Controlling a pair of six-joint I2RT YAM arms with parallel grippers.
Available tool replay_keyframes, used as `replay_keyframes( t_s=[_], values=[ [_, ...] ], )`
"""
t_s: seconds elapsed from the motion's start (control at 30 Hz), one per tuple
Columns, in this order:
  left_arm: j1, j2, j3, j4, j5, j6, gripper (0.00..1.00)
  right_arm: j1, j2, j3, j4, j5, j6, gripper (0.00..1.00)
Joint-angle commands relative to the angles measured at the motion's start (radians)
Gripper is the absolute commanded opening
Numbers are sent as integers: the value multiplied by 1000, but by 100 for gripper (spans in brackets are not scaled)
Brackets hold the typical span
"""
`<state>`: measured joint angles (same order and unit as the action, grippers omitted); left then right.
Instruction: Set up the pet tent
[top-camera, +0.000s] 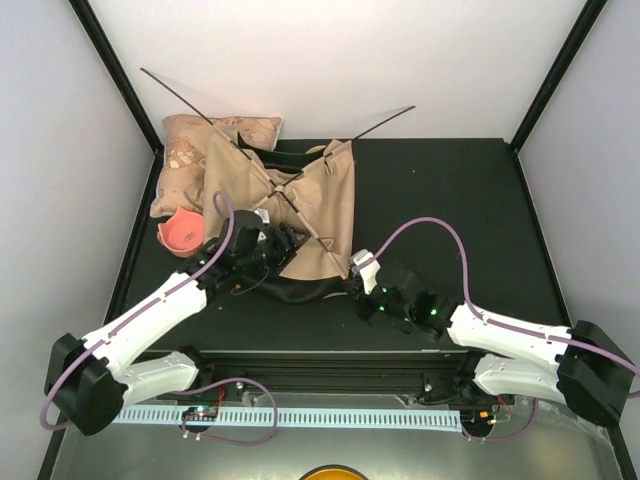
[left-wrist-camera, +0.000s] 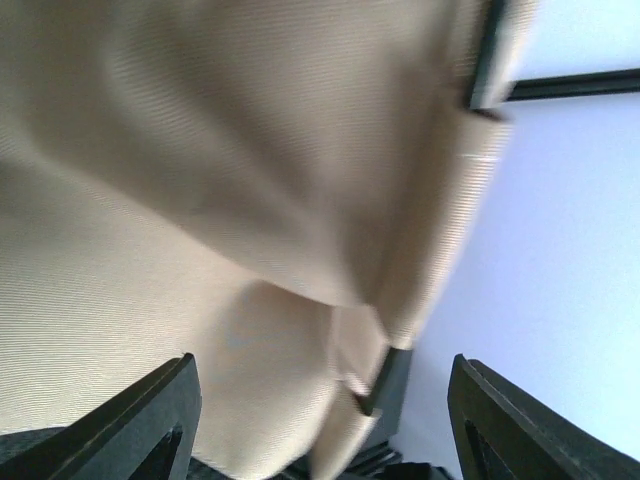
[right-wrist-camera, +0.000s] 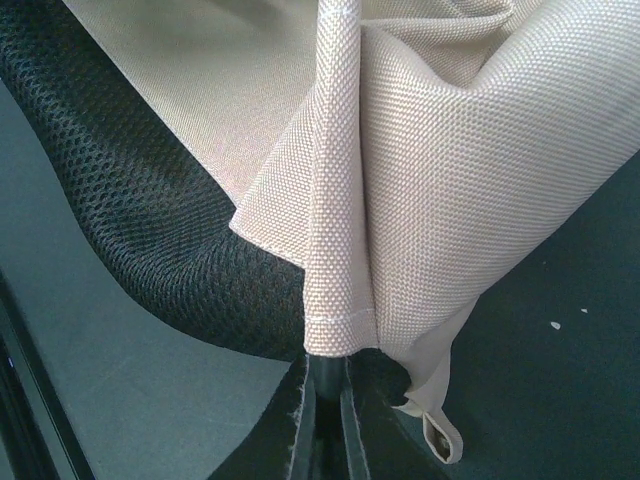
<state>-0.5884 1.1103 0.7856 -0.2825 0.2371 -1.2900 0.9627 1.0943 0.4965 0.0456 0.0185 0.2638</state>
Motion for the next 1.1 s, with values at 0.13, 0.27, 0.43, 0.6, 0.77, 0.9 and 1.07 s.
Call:
replay_keyframes(
  t_s=[0.13, 0.27, 0.43, 0.6, 0.77, 0.9, 1.07],
  values=[
    [-23, -5, 114, 35, -105, -31, 71, 6, -31, 14, 93, 3, -26, 1],
    [-23, 63, 162, 26, -119, -40, 70, 6, -37, 16, 87, 1, -29, 1],
    [-23, 145, 227, -21, -146, -40, 53, 6, -49, 16, 77, -2, -35, 1],
    [-23, 199, 244, -24, -145, -48, 22, 7, -57, 16, 73, -12, -41, 1],
    [-35, 151, 243, -71, -201, -49, 2, 7, -80, 0, 59, -2, -42, 2],
    [-118, 56, 205, -98, -328, -79, 2, 7, -128, -49, 81, -9, -38, 7],
    [-232, -4, 221, -102, -495, -9, 2, 7, -190, -87, 87, -56, -49, 24]
  ],
)
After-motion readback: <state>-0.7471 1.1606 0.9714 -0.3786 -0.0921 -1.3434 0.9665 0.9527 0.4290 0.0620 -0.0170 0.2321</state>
